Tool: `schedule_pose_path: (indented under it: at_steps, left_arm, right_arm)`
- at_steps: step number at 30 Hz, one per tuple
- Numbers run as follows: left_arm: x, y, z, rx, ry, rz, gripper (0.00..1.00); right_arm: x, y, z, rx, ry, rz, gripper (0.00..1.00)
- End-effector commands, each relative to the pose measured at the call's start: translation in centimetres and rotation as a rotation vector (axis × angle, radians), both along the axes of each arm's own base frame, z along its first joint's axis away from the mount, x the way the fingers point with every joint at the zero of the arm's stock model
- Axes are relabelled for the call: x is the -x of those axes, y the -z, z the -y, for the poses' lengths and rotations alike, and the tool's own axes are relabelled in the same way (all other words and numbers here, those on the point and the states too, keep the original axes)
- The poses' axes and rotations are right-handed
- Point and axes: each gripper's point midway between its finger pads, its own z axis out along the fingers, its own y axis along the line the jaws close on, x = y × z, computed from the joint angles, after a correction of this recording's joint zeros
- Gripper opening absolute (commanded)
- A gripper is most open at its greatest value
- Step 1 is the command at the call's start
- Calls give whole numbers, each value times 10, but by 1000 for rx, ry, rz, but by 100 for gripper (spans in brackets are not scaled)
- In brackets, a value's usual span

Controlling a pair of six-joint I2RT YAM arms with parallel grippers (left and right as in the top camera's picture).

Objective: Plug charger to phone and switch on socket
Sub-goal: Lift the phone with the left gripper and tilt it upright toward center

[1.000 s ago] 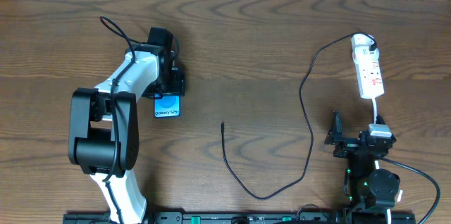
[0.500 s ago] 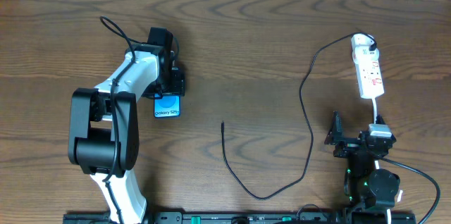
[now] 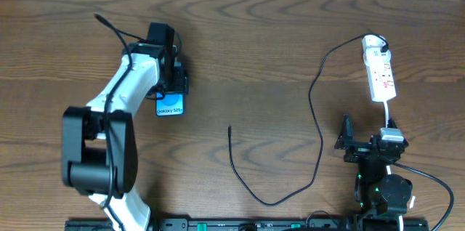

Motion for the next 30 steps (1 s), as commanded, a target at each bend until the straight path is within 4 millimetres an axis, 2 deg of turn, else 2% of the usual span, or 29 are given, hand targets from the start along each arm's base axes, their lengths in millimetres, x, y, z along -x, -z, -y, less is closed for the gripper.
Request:
schedule_pose_path:
  at_steps: [1,2,4,5,11,15,20,25,30]
  left_arm:
    - [-1,-27,-1,-2,0,56,7]
    - [0,-29,1,9,3,55,7]
    - [5,-34,19,115,25,42,7]
    - [9,-38,40,236,51,29,8]
    - [23,-64,100,625,63,-41,7]
    - [31,-85,125,831,-12,-124,8]
    - [41,-115,147,1061,-204,-313,8]
    - [48,-137,158,1190,-453,-558,7]
    - [53,-154,164,1262,-532,-696,7]
  right_arm:
    - [0,0,0,-10,3,3,99]
    - [0,0,0,-10,3,3,99]
    - [0,0,0,-10,3,3,99]
    - [0,0,0,-10,3,3,99]
    - [0,0,0,-9,3,3,99]
    - [0,0,0,-10,3,3,99]
    - [0,0,0,-10,3,3,99]
    - [0,0,0,-10,3,3,99]
    - [0,0,0,-10,3,3,99]
